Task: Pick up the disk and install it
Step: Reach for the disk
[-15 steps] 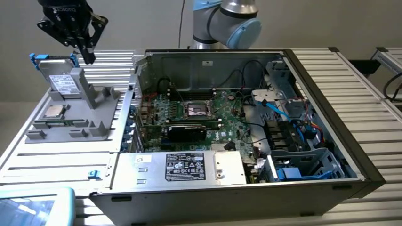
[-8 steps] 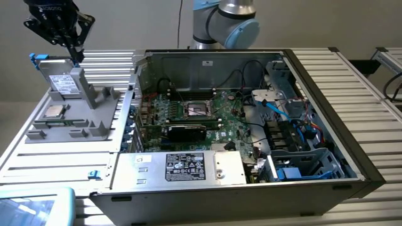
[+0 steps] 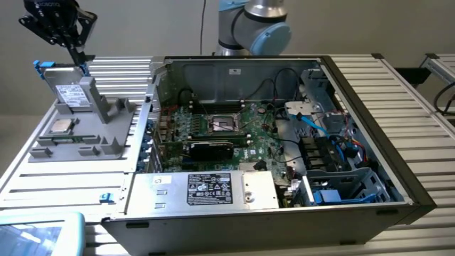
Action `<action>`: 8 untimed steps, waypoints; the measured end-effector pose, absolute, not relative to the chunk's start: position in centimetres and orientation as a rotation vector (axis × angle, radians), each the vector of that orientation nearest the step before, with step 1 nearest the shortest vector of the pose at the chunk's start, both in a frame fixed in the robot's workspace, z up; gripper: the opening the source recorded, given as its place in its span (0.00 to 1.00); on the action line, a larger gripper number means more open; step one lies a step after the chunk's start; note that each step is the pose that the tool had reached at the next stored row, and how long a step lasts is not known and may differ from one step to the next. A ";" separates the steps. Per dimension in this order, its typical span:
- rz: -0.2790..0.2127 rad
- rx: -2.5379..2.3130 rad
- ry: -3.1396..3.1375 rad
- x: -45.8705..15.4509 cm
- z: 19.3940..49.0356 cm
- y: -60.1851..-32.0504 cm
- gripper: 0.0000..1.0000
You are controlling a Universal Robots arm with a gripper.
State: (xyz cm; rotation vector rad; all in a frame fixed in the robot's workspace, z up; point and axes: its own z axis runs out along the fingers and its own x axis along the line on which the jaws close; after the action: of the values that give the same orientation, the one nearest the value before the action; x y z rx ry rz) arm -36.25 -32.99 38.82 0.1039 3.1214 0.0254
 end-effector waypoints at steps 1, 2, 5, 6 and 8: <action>0.025 0.103 3.122 -36.5 38.8 -32.8 0.11; 0.025 0.103 3.123 -36.7 38.8 -32.5 0.11; 0.023 0.101 3.129 -37.3 38.8 -31.9 0.11; 0.022 0.101 3.132 -37.5 38.8 -31.7 0.11; 0.021 0.100 3.137 -37.9 38.8 -31.2 0.11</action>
State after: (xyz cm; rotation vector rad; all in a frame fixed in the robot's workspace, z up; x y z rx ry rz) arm -37.92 -31.23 38.83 0.0998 3.1367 0.0207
